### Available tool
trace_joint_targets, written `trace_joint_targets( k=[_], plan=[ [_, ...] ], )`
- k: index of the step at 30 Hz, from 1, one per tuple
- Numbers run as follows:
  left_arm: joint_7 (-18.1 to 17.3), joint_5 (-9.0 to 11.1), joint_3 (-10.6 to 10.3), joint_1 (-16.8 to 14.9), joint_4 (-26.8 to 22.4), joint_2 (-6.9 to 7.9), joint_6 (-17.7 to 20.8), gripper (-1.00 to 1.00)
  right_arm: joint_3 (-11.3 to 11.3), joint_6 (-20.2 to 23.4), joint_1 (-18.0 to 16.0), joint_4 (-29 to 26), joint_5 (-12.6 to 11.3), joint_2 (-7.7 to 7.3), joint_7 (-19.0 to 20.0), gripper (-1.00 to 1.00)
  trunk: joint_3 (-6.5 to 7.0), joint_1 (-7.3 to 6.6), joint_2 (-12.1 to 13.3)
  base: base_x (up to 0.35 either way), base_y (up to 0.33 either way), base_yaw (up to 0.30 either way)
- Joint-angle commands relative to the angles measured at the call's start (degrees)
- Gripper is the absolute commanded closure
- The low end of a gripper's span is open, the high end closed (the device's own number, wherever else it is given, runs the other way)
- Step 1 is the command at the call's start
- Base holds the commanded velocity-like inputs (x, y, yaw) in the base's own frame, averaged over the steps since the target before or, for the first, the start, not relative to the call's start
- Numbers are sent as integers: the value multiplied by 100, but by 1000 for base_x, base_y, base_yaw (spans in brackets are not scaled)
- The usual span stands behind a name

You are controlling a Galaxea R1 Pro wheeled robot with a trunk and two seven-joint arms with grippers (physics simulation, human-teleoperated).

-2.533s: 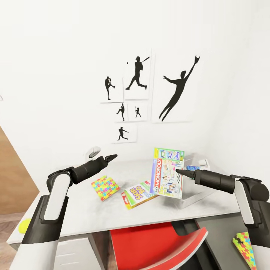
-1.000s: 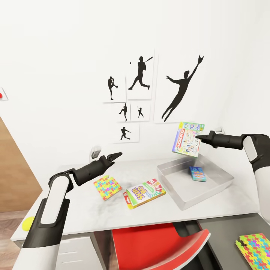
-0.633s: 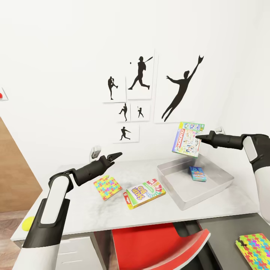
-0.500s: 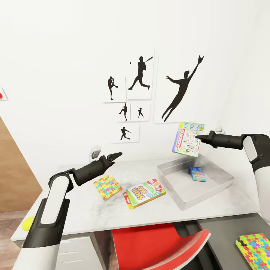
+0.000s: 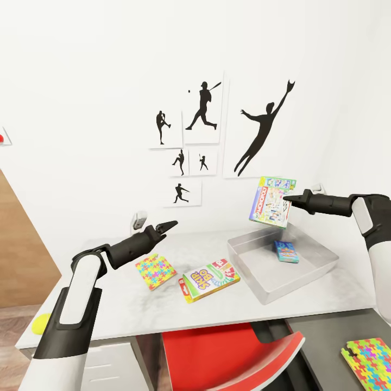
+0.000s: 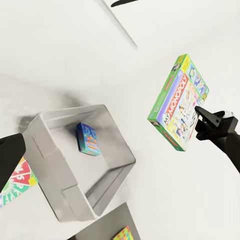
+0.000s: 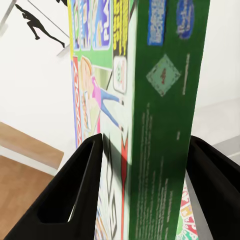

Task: Put all the toys in the child's room - the three board games (two on the bed and one on the table), the two jigsaw puzzles on the table, and the tennis ball on the table - inside the toy box on the table in the child's room.

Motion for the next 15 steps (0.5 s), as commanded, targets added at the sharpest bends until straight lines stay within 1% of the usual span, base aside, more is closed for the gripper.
trace_joint_targets(
  k=[1, 5, 15],
  plan=[
    [31, 38, 12, -6, -3, -6, 36, -100, -13, 22, -7, 2, 11, 1, 25, 100, -13, 4, -13, 0, 0, 0],
    [72, 161, 94, 42, -2, 34, 7, -100, -35, 75, 19, -33, 80, -16, 22, 100, -13, 4, -13, 0, 0, 0],
    [91, 481, 144, 69, -1, 63, -8, -100, -47, 79, 30, -53, 123, -31, 16, 100, -13, 4, -13, 0, 0, 0]
  ],
)
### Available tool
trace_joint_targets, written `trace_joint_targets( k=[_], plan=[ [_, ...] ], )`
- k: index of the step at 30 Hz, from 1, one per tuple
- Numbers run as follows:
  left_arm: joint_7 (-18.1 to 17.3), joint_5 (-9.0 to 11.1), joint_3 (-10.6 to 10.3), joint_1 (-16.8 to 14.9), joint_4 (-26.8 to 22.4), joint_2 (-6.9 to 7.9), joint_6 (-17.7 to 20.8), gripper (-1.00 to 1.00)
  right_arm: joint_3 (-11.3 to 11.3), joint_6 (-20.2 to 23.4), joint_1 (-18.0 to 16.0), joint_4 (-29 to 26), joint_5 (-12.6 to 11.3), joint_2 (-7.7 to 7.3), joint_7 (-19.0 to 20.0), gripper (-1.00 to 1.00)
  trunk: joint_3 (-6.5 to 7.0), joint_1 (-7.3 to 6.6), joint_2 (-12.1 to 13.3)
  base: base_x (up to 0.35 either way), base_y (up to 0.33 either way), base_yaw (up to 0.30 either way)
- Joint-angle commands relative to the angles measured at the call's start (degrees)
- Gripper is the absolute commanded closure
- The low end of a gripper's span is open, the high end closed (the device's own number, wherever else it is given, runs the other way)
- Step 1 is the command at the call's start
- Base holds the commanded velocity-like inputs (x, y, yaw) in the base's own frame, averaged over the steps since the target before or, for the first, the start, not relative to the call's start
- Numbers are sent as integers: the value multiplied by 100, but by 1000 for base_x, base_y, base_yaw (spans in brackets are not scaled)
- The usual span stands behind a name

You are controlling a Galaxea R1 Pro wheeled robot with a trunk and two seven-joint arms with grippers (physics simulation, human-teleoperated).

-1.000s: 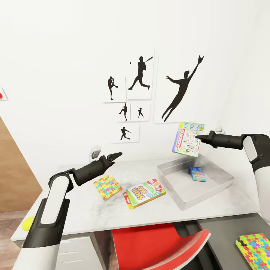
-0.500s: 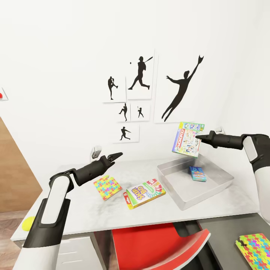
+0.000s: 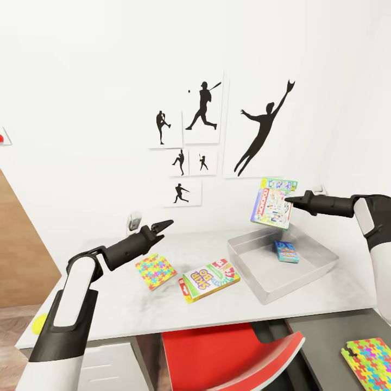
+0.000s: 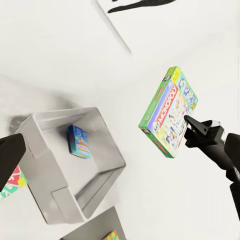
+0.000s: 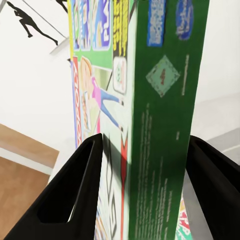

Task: Put all the toys in the child's room - the three board games (two on the bed and one on the table), the two jigsaw puzzles on the table, and the tennis ball on the table - inside the toy box on the table in the child's room.

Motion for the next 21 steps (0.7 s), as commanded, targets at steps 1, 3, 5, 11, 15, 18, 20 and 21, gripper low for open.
trace_joint_targets(
  k=[1, 3, 5, 11, 15, 18, 20, 21],
  plan=[
    [36, 77, 13, -6, -3, -6, 36, -100, -11, 27, -7, 2, -4, 0, 17, 100, -13, 4, -13, 0, 0, 0],
    [39, 142, 19, -4, -3, -1, 34, -100, -11, 26, -7, 0, 1, -4, 15, 100, -13, 4, -13, 0, 0, 0],
    [37, 162, 23, -2, -3, 1, 33, -100, -12, 24, -11, -1, 7, -13, 14, 100, -13, 4, -13, 0, 0, 0],
    [36, 177, 27, 0, -3, 5, 32, -100, 5, 21, -26, -8, 15, -126, 12, 100, -13, 4, -13, 0, 0, 0],
    [35, 185, 28, 1, -3, 6, 32, -100, 126, 15, -41, -25, 20, -203, 12, 100, -13, 4, -13, 0, 0, 0],
    [35, 187, 29, 1, -3, 6, 32, -100, 294, -12, -59, -46, 33, -237, 12, 100, -13, 4, -13, 0, 0, 0],
    [35, 189, 29, 3, -3, 6, 32, -100, 397, -43, -68, -57, 53, -255, 12, 100, -13, 4, -13, 0, 0, 0],
    [35, 190, 29, 4, -3, 6, 32, -100, 635, -137, -80, -72, 121, -308, 14, 100, -13, 4, -13, 0, 0, 0]
  ],
)
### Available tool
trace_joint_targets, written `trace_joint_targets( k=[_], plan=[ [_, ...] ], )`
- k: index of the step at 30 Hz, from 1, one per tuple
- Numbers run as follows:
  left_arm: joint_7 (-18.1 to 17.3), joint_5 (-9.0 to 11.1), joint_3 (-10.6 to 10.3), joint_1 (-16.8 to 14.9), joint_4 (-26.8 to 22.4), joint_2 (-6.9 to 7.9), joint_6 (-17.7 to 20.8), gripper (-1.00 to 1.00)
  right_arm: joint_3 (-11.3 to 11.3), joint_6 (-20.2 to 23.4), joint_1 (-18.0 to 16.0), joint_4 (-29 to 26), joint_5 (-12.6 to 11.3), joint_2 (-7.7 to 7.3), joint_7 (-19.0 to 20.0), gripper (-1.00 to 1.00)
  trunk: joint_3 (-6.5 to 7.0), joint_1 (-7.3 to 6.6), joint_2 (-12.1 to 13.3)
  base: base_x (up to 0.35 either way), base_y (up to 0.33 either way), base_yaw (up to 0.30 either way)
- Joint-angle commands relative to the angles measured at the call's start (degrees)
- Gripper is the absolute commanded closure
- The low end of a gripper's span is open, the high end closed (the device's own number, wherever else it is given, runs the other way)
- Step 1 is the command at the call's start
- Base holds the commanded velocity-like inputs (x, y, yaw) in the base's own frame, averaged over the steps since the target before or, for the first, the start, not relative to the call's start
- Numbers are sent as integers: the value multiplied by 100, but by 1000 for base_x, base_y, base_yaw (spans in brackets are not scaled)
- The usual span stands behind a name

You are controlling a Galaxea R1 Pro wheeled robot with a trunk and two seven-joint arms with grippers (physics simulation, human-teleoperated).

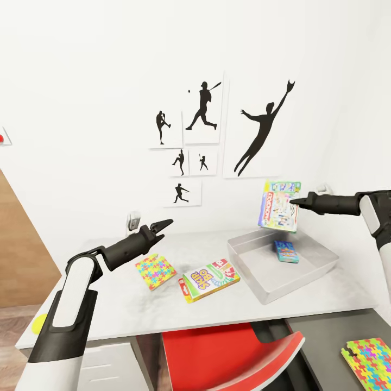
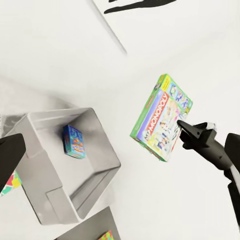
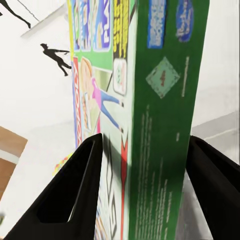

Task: Put all the toys in the child's room - the three board games (two on the bed and one on the table), the two jigsaw puzzles on the table, and the tennis ball on the table - inside the toy box on the table in the child's room.

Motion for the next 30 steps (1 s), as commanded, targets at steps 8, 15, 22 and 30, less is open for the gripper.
trace_joint_targets(
  k=[8, 15, 22, 30],
  plan=[
    [26, 44, 25, 11, -3, 44, 36, -100, 988, -355, -22, -29, 224, -141, 13, 100, -13, 4, -13, 0, 0, 0],
    [-53, 45, 22, 22, -3, 94, 36, -100, 1590, -644, -21, -142, 277, -178, 17, 100, -13, 4, -13, 0, 0, 0],
    [-76, 45, 22, 25, -3, 104, 36, -100, 1843, -789, -13, -181, 286, -188, 21, 100, -13, 4, -13, 0, 0, 0],
    [-85, 45, 22, 24, -3, 108, 36, -100, 2278, -862, -25, -213, 384, -220, 634, 100, -13, 4, -13, 0, 0, 0]
  ],
)
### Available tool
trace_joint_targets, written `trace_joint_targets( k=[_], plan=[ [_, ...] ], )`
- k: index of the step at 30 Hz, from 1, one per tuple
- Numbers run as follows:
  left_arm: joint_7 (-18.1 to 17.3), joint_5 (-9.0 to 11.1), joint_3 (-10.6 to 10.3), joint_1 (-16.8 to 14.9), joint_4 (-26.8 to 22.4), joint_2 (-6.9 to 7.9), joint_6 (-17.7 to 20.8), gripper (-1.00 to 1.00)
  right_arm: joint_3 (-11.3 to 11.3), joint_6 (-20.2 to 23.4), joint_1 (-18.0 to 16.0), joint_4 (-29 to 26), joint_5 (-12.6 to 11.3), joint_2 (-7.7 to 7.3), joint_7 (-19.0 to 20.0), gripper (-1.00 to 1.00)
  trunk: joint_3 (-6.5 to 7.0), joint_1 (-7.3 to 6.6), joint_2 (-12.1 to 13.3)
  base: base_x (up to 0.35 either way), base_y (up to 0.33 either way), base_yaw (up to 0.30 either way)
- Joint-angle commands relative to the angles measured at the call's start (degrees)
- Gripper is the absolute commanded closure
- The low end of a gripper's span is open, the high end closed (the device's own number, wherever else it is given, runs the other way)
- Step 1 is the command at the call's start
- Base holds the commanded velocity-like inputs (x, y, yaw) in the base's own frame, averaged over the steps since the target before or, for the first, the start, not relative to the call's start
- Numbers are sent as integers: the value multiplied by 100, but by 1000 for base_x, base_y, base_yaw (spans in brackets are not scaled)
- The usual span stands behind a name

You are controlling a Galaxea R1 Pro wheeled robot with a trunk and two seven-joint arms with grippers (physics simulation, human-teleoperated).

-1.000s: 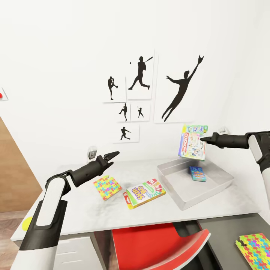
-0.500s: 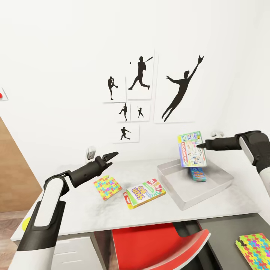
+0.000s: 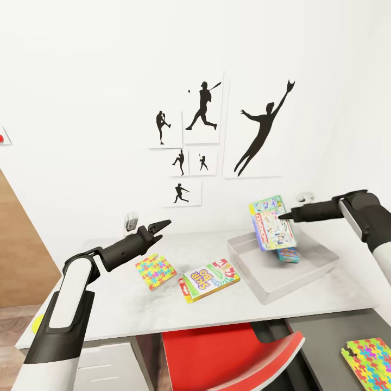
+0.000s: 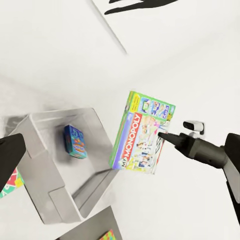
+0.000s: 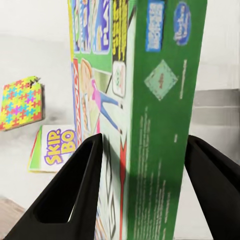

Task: Put all the toys in the child's room - the three board games (two on the bed and one on the table), the two jigsaw puzzles on the table, and the tennis ball on the table - inside the toy box on the table in the child's room.

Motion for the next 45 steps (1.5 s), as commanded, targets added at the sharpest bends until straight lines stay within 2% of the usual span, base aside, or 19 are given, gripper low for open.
trace_joint_targets(
  k=[1, 6, 7, 13, 14, 16, 18, 23, 31, 38, 43, 45],
  plan=[
    [24, 30, 13, -6, -3, -6, 37, -100, 74, 15, -14, -5, 22, -27, 133, 100, -13, 4, -13, 0, 0, 0],
    [23, 30, 9, -5, -3, -6, 37, -100, 192, -147, -42, -13, 552, -94, 918, 100, -13, 4, -13, 0, 0, 0],
    [23, 30, 9, -5, -3, -6, 37, -100, 192, -147, -42, -13, 552, -94, 918, 100, -13, 4, -13, 0, 0, 0],
    [23, 30, 6, -3, -3, -6, 37, -100, 233, -365, -112, -16, 1256, -104, 1868, 100, -13, 4, -13, 0, 0, 0],
    [23, 30, 6, -3, -3, -6, 37, -100, 233, -365, -112, -16, 1256, -104, 1868, 100, -13, 4, -13, 0, 0, 0],
    [23, 30, 5, -4, -3, -6, 37, -100, 239, -411, -128, -14, 1531, -106, 2130, 100, -13, 4, -13, 0, 0, 0],
    [22, 30, 5, -1, -3, -6, 37, -100, 239, -428, -135, -12, 1640, -110, 2229, 100, -13, 4, -13, 0, 0, 0],
    [22, 30, 4, 3, -3, -6, 37, -100, 239, -448, -142, -13, 1771, -109, 2343, 100, -20, 4, -13, 0, 0, 0],
    [21, 30, 3, 8, -3, -6, 37, -100, 239, -461, -148, -8, 1833, -72, 2386, 100, -74, 4, -13, 0, 0, 0],
    [10, 31, 0, 229, -6, 8, 43, -100, 239, -464, -161, -2, 1854, -43, 2372, 100, -135, 4, -13, 0, 0, 0],
    [-21, 63, 129, 295, -10, 214, 126, -100, 248, -459, -294, 12, 1858, -22, 2373, 100, -180, 4, -13, 0, 0, 0],
    [-27, 213, 269, 263, -10, 320, 200, -100, 251, -454, -358, 31, 1862, 15, 2377, 100, -199, 4, -13, 0, 0, 0]
  ],
)
